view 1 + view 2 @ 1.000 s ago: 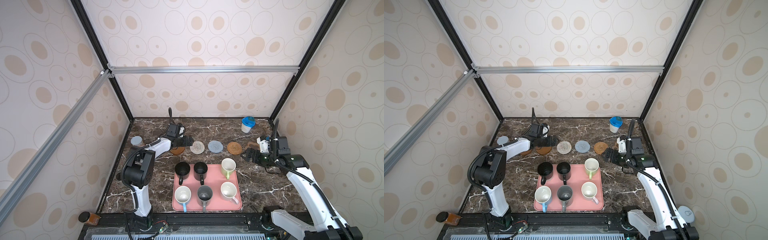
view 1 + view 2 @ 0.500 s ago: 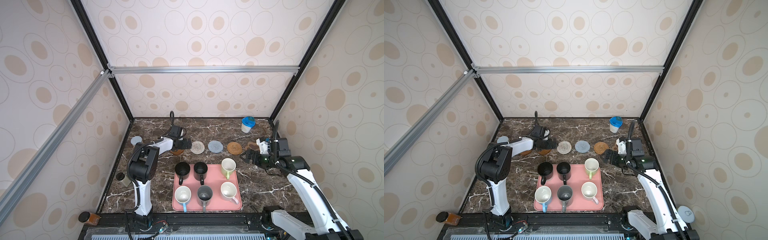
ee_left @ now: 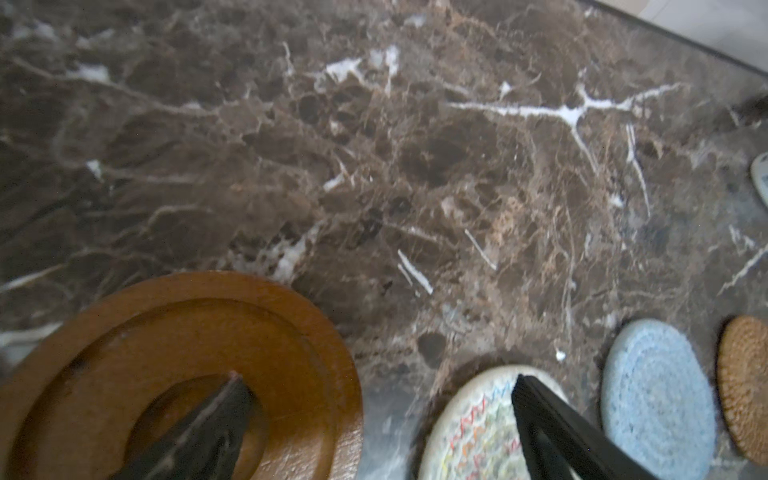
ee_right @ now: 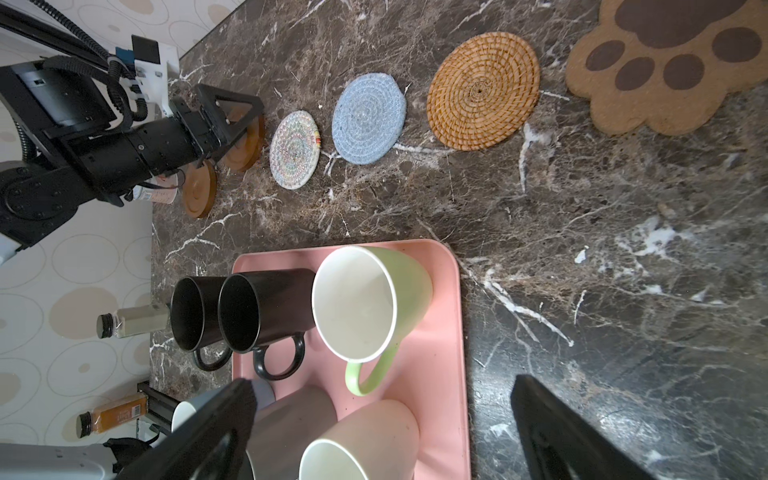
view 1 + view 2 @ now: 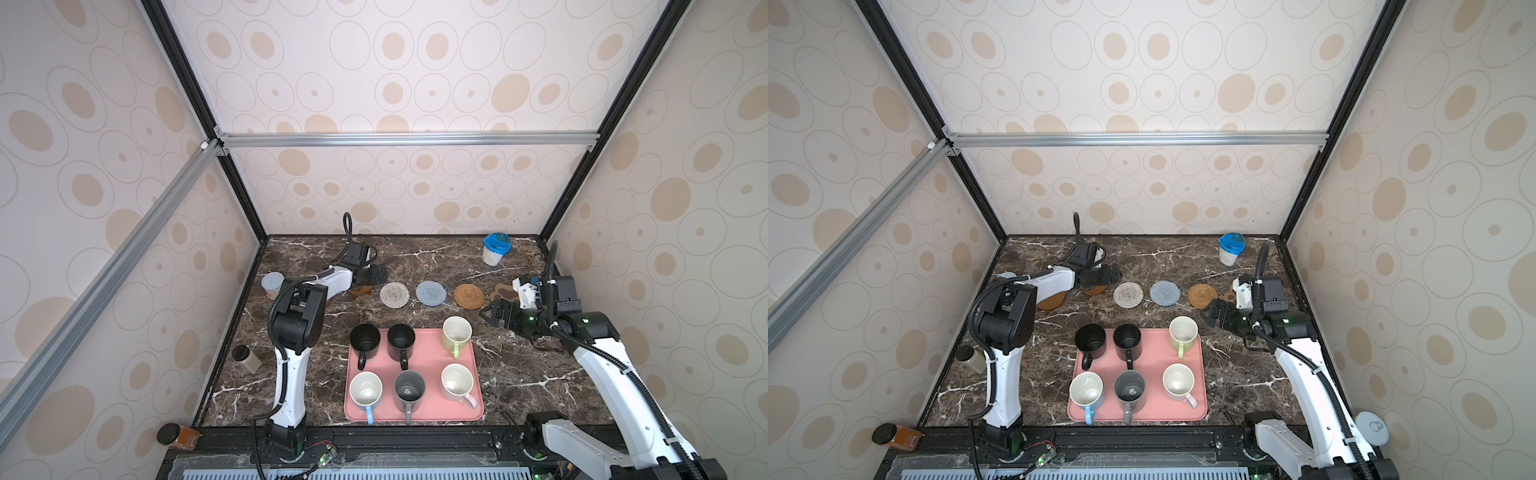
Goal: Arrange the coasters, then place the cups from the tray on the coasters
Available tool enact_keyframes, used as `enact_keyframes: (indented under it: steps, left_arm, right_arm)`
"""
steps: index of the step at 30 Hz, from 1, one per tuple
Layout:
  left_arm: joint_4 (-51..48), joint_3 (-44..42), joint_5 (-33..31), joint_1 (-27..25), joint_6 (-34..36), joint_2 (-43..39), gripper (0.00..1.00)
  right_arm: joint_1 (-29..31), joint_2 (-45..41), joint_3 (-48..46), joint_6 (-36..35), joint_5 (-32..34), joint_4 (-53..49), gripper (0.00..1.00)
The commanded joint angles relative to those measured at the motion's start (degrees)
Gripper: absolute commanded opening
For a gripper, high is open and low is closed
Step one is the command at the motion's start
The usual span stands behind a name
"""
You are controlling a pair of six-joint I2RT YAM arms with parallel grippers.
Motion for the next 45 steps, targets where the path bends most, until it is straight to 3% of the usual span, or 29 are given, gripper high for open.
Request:
enact_keyframes:
  steps: [1,11,35,45]
  left_arm:
    - [-0.54,3.9,1.43,-0.16,-4.95,5.35,1.0]
    - [-1.77,13.43,1.97,-1.75,-7.81,12.1,1.0]
    - [1.08,14.53,3.15,-3.46,-10.92,13.37,1.0]
    - [-1.47,19.41,4.87,-3.49,-8.8,12.55,1.0]
  right_arm:
    - [0.3,-0.28,0.86,0.26,0.32,-1.32,1.0]
    - [0.37,-0.1,1.95,-0.08,1.25,-1.7,1.0]
    - [0.32,-0.61,2.73,0.33,2.08,-2.85,1.0]
    - [0.3,-1.16,2.86,0.86,3.56,-3.04,1.0]
